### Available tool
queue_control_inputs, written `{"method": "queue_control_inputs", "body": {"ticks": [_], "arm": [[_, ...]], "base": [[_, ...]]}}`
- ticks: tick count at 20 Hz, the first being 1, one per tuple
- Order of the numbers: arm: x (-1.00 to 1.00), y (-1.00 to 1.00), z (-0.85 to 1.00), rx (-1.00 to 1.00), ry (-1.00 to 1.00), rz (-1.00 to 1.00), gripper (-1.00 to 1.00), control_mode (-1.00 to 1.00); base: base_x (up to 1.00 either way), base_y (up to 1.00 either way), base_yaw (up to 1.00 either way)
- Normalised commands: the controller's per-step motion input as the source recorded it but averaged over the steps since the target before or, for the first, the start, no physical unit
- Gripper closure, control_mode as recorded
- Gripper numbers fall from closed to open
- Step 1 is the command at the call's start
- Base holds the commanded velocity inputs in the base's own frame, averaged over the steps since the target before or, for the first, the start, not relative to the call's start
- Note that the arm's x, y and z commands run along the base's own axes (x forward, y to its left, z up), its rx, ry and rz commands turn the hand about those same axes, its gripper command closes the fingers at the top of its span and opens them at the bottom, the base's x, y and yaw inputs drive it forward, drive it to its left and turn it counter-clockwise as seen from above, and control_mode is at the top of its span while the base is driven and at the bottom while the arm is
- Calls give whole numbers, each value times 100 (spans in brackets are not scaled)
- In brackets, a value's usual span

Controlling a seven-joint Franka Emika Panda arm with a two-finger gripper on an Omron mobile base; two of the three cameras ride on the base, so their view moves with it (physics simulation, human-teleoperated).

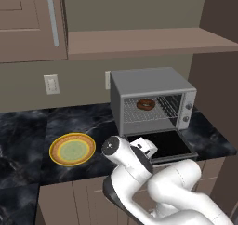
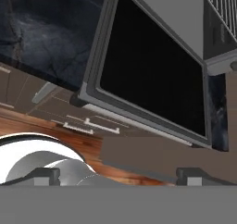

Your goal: Pick up the bagel from the plate, place it on the toaster oven rack, close the door, and set the timer.

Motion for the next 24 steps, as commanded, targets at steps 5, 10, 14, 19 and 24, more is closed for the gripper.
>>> {"method": "queue_control_inputs", "body": {"ticks": [5, 10, 14, 19, 24], "arm": [[22, 5, 0, -4, 2, 0, -100, -100], [17, 8, -4, -8, 0, 0, -100, -100], [8, 1, -4, -10, 0, 0, -100, -100], [3, 0, -8, -11, 0, 0, -100, -100], [5, 0, -14, -13, 7, 0, -100, -100]], "base": [[0, 0, 0], [0, 0, 0], [0, 0, 0], [0, 0, 0], [0, 0, 0]]}}
